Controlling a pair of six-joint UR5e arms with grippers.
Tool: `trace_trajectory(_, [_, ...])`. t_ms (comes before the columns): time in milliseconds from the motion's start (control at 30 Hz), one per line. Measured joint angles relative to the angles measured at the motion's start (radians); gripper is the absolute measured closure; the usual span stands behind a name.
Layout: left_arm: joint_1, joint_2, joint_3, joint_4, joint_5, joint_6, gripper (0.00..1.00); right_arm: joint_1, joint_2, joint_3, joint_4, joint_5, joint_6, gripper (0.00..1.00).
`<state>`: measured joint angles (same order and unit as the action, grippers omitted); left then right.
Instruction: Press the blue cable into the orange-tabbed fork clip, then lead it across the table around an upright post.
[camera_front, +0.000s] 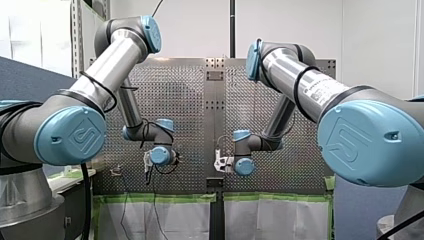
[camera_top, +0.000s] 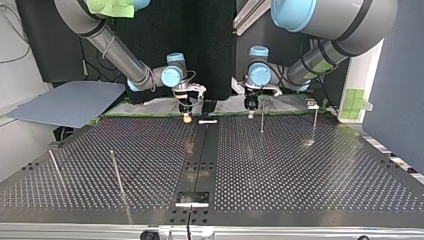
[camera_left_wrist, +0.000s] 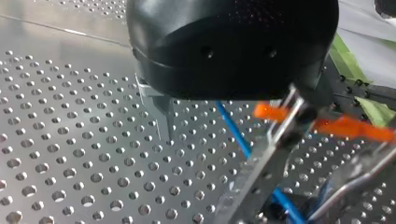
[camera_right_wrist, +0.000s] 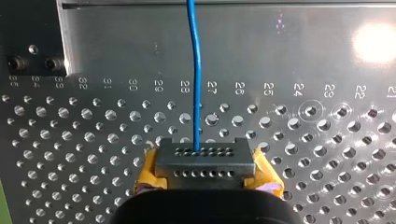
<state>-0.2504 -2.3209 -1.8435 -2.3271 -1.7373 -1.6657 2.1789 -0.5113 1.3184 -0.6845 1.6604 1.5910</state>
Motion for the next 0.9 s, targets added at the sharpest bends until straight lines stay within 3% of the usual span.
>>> trace_trajectory(567, [-0.001, 0.000, 0.006, -0.028, -0.013, 0.031, 0.00, 0.000, 0.001, 0.000, 0.002, -0.002, 0.000, 1.00])
trace_trajectory(633, [-0.002, 0.000, 0.006, -0.027, -0.015, 0.035, 0.05, 0.000, 0.001, 0.000, 0.002, -0.002, 0.000, 1.00])
trace_trajectory(700, [-0.002, 0.000, 0.006, -0.026, -0.016, 0.040, 0.20, 0.000, 0.001, 0.000, 0.002, -0.003, 0.000, 1.00])
trace_trajectory(733, [-0.002, 0.000, 0.006, -0.026, -0.017, 0.045, 0.20, 0.000, 0.001, 0.000, 0.002, -0.003, 0.000, 1.00])
trace_trajectory(800, [-0.002, 0.000, 0.006, -0.025, -0.018, 0.052, 0.36, 0.000, 0.002, 0.000, 0.002, -0.003, 0.000, 1.00])
trace_trajectory(833, [-0.002, 0.000, 0.006, -0.025, -0.020, 0.056, 0.36, 0.000, 0.002, 0.000, 0.002, -0.003, 0.000, 1.00])
trace_trajectory(867, [-0.002, 0.000, 0.006, -0.025, -0.022, 0.058, 0.44, 0.000, 0.002, 0.000, 0.002, -0.003, 0.000, 1.00])
trace_trajectory(900, [-0.003, 0.000, 0.006, -0.025, -0.025, 0.060, 0.60, 0.000, 0.002, 0.000, 0.002, -0.003, 0.000, 1.00])
